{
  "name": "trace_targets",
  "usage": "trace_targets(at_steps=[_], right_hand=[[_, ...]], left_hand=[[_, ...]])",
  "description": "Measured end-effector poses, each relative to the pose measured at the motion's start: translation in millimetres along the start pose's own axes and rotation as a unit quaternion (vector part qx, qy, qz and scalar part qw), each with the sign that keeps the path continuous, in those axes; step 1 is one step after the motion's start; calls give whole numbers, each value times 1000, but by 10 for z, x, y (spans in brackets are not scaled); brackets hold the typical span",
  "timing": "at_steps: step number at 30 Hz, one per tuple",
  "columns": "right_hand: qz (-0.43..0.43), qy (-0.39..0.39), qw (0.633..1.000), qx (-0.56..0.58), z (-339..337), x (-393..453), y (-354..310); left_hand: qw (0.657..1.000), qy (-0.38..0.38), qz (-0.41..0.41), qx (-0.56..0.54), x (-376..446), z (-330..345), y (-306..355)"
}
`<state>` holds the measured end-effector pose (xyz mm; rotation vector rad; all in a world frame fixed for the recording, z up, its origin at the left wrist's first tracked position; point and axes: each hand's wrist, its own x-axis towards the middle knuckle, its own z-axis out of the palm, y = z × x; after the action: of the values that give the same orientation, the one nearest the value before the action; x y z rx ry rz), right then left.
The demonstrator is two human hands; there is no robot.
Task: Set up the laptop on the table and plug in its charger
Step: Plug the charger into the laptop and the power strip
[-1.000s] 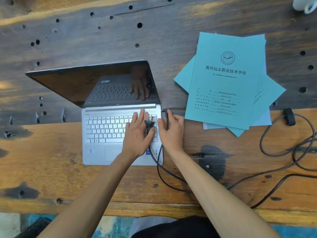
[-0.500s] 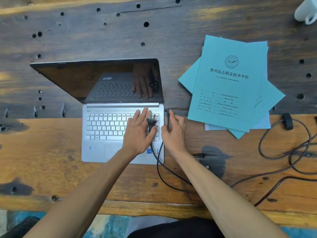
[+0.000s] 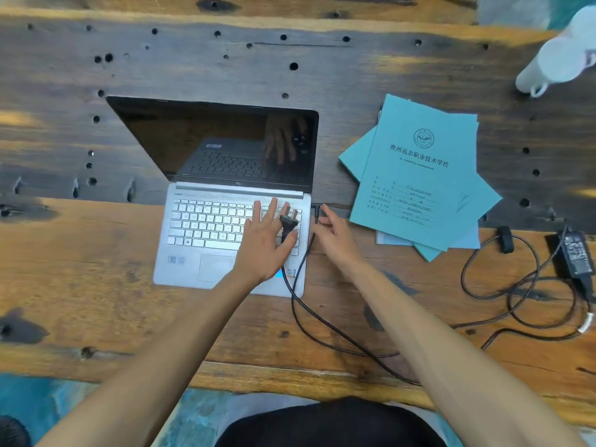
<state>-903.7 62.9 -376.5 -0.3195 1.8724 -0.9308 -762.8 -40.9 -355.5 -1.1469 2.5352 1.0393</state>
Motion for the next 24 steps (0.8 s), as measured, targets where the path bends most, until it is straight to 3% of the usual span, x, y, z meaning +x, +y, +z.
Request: trace_targets(at_steps=[8,16,24], right_hand=[[-90,-24,994,64,57,-696,-301],[-95,88,982,139,-108,-1179,-388],[-112,180,926,313,-1064,-1758,-264]], left_hand=[[993,33,26,-110,-448,-63,229],[986,25,65,-150,-808,-98,535],[955,-145,99,-238,-1150,323,896]])
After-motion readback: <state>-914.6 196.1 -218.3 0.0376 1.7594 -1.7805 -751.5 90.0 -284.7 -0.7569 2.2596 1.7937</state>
